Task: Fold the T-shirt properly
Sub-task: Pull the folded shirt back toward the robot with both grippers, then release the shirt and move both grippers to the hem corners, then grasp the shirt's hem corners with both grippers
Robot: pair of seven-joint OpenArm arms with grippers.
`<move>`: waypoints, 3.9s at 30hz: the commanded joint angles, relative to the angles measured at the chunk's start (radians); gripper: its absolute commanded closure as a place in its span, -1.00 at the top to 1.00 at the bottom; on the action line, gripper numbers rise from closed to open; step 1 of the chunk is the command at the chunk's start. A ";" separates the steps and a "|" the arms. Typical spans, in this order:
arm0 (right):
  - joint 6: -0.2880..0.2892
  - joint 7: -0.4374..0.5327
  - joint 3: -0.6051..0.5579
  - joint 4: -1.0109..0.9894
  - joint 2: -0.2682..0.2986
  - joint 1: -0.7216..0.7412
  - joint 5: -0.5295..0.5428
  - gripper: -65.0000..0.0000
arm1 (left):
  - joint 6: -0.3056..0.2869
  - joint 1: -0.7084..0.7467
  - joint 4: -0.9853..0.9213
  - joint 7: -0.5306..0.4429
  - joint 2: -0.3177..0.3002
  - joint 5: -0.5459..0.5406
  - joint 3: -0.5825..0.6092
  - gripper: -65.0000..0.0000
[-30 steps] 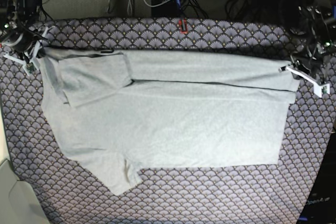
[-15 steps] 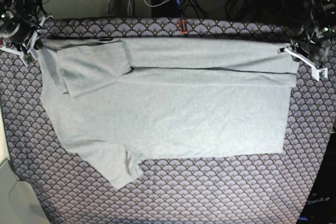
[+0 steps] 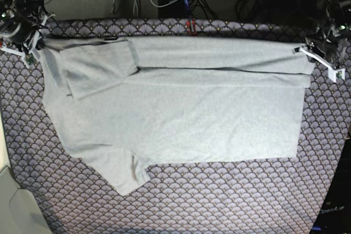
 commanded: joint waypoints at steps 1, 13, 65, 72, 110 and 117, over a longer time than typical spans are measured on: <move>0.002 0.006 0.029 0.009 0.020 -0.014 -0.007 -1.00 | 0.005 -0.003 0.013 -0.017 -0.022 0.014 -0.025 -0.98; 0.002 0.006 0.041 0.007 -0.001 -0.017 -0.007 -1.00 | -0.096 -0.003 -0.076 -0.017 -0.012 0.014 -0.067 -0.98; 0.002 0.072 -0.462 -0.790 0.025 1.100 -0.007 -0.10 | -0.191 -0.412 -0.194 -0.017 0.004 0.053 -0.067 0.92; 0.002 0.240 -0.536 -1.013 -0.017 1.195 -0.007 -0.10 | -0.191 -0.436 -0.229 -0.026 0.004 0.114 -0.070 0.92; -0.068 0.402 -0.531 -1.186 -0.030 1.144 -0.007 -1.00 | -0.191 -0.802 -0.807 -0.327 0.018 0.240 0.113 0.92; -0.068 0.405 -0.526 -1.185 -0.030 1.127 -0.007 -1.00 | -0.191 -0.962 -1.148 -0.568 0.010 0.338 0.170 0.92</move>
